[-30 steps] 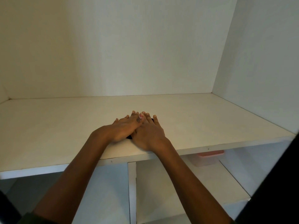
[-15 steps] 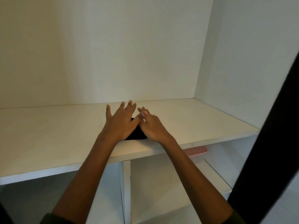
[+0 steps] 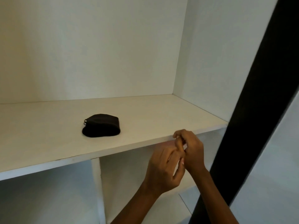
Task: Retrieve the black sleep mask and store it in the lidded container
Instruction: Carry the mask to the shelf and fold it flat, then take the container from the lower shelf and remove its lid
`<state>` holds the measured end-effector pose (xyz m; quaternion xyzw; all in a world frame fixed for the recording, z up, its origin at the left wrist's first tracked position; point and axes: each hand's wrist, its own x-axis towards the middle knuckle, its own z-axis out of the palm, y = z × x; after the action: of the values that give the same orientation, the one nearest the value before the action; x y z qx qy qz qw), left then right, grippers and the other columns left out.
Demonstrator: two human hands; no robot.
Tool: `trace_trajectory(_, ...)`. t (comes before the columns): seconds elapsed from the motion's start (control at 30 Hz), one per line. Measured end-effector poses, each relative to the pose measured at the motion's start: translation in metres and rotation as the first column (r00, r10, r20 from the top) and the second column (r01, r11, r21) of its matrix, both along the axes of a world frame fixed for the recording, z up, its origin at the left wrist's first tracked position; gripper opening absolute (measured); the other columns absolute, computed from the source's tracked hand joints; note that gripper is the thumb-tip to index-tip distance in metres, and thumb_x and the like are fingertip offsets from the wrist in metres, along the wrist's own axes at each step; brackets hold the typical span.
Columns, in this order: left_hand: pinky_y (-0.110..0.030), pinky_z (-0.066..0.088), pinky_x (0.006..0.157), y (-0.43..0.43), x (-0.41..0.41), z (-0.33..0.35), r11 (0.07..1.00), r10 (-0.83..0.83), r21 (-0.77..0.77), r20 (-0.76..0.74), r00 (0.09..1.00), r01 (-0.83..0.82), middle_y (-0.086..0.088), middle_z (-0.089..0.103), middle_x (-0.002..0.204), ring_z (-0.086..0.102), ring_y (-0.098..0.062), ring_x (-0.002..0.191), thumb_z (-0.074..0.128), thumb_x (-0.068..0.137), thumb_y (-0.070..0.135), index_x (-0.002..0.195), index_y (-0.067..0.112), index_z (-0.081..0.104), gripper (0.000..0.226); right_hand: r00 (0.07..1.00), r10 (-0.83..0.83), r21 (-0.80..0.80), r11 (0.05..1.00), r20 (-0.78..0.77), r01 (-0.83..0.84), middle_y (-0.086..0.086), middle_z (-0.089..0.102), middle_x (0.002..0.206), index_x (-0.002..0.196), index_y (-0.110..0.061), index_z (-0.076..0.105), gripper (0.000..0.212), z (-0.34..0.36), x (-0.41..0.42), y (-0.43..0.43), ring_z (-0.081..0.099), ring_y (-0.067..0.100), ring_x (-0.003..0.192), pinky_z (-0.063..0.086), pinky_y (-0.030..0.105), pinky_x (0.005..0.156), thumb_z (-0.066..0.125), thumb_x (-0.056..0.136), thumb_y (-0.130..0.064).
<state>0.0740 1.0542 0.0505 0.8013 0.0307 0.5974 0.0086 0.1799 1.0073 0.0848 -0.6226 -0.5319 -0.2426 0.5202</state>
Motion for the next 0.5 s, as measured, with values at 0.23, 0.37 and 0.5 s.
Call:
trace_trajectory(0.23, -0.024, 0.053, 0.066, 0.026, 0.069, -0.073, 0.825, 0.042, -0.548, -0.185, 0.982, -0.138, -0.001, 0.061, 0.089, 0.059, -0.012, 0.080, 0.056, 0.082, 0.021, 0.088, 0.017, 0.059, 0.008, 0.983, -0.133, -0.249, 0.964, -0.129, 0.098, 0.000, 0.067, 0.072, 0.079, -0.011, 0.066, 0.027, -0.066, 0.068, 0.000, 0.048, -0.002, 0.063, 0.035, -0.001, 0.058, 0.042, 0.085, -0.020)
trace_trajectory(0.37, -0.033, 0.048, 0.088, 0.047, 0.107, -0.098, 0.161, 0.083, -0.955, -0.237, 0.968, -0.248, -0.011, 0.057, 0.120, 0.059, -0.029, 0.108, 0.057, 0.089, 0.014, 0.111, 0.008, 0.059, 0.023, 0.908, -0.263, -0.528, 0.848, -0.327, 0.056, 0.010, 0.071, 0.091, 0.095, -0.008, 0.067, 0.019, -0.093, 0.114, 0.020, 0.059, 0.015, 0.072, 0.038, 0.009, 0.057, 0.049, 0.092, -0.012)
trace_trajectory(0.5, -0.033, 0.042, 0.096, 0.068, 0.129, -0.115, -0.092, -0.015, -0.962, -0.258, 0.966, -0.258, -0.018, 0.054, 0.130, 0.052, -0.032, 0.118, 0.054, 0.091, 0.016, 0.125, 0.001, 0.053, 0.036, 0.772, -0.398, -0.695, 0.715, -0.496, -0.079, 0.013, 0.067, 0.110, 0.109, -0.004, 0.065, 0.023, -0.110, 0.155, 0.047, 0.063, 0.029, 0.105, 0.049, 0.028, 0.089, 0.053, 0.090, -0.009)
